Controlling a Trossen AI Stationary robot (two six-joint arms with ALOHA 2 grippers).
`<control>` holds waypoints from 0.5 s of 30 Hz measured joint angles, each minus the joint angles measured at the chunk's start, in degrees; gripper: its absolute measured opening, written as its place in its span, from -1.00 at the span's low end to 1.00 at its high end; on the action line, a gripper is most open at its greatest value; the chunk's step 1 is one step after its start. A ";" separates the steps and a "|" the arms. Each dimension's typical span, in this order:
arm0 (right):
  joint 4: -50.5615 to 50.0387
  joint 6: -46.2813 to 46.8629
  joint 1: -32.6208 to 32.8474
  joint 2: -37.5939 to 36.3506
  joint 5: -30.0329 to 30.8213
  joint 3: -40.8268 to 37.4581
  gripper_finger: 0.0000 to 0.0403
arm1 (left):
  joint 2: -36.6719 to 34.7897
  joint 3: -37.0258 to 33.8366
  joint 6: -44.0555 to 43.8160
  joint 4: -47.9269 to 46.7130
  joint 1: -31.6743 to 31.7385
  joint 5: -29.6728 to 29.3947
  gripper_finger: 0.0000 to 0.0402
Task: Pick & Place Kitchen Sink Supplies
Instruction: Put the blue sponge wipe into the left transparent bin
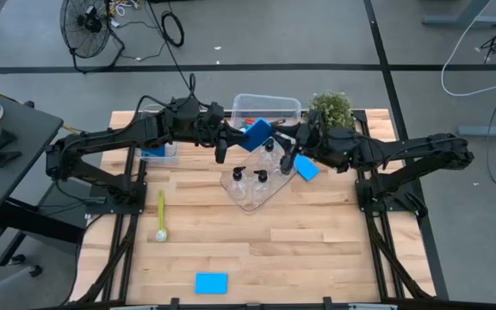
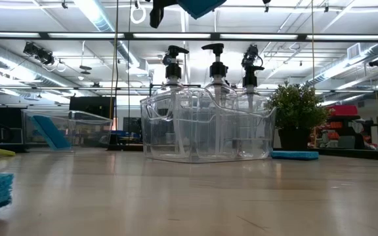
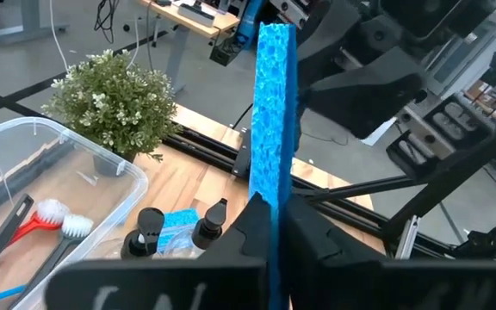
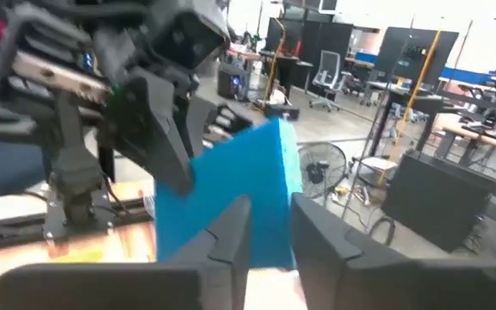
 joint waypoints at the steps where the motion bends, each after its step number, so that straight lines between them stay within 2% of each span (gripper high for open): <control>1: 0.69 -0.01 0.00 0.00 -0.66 0.00 -0.54 | 0.00 0.00 0.00 -0.02 0.00 -0.02 -0.95; 5: 4.27 0.02 0.00 -0.04 -3.12 0.00 -0.30 | 0.00 0.00 -0.02 -0.07 0.02 -0.02 -0.94; 10: 5.45 0.00 0.04 -0.13 -3.37 0.00 0.01 | 0.00 0.00 0.00 -0.15 0.24 -0.04 -0.92; 15: 6.31 0.00 0.04 -0.39 -3.26 0.00 0.19 | -0.02 0.00 1.31 -0.71 1.12 -0.42 -0.95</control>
